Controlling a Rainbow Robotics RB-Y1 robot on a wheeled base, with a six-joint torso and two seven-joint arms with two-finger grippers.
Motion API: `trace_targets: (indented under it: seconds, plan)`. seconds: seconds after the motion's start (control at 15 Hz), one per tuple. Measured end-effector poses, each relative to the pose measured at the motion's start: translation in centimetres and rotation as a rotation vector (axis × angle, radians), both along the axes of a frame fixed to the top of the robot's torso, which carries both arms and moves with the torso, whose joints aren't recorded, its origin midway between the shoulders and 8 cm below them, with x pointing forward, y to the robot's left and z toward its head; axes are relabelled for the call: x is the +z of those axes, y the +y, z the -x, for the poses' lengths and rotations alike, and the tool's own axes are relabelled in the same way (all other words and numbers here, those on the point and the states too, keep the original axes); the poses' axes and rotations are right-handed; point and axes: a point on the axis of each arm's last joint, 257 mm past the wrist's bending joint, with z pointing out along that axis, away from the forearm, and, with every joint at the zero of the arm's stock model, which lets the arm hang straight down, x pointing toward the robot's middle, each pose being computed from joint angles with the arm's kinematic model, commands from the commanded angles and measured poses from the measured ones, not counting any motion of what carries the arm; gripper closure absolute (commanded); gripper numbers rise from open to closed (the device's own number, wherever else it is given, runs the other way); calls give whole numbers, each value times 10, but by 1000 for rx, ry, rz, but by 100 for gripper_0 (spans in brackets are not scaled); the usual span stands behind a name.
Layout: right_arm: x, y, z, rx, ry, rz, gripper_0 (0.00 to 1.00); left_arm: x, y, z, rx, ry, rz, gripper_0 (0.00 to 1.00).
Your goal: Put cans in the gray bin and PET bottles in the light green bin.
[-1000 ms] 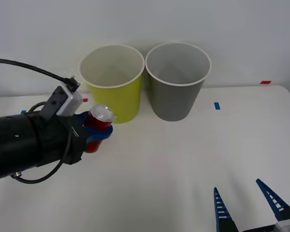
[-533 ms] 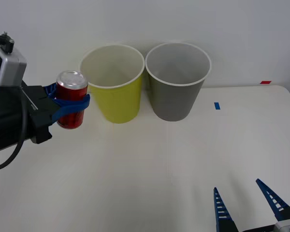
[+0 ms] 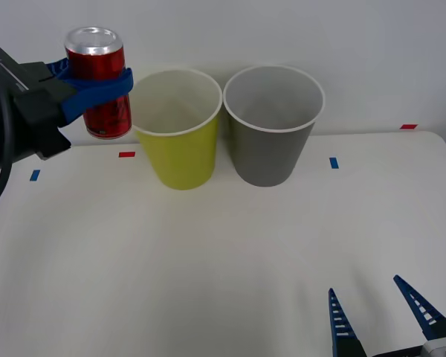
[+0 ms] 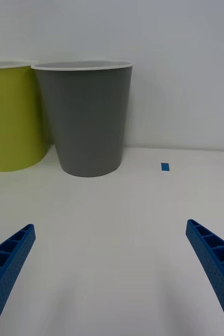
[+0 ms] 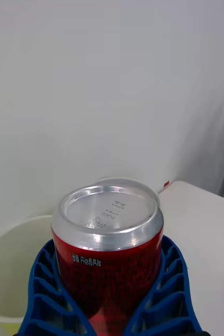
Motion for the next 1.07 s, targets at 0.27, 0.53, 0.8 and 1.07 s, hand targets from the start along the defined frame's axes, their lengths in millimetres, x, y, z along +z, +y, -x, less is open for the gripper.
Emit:
trace_targets:
  seconds: [0.27,0.53,0.8,1.07]
  plan:
    - [0,0,0,0,0,0,0,34,-10,-22,36,-29,26,100]
    - [0,0,0,0,0,0,0,57,-42,-55,31,-39,6,100]
    - [0,0,0,0,0,0,0,69,-80,-89,23,-46,14,100]
    - [0,0,0,0,0,0,0,63,-115,-119,33,-63,25,100]
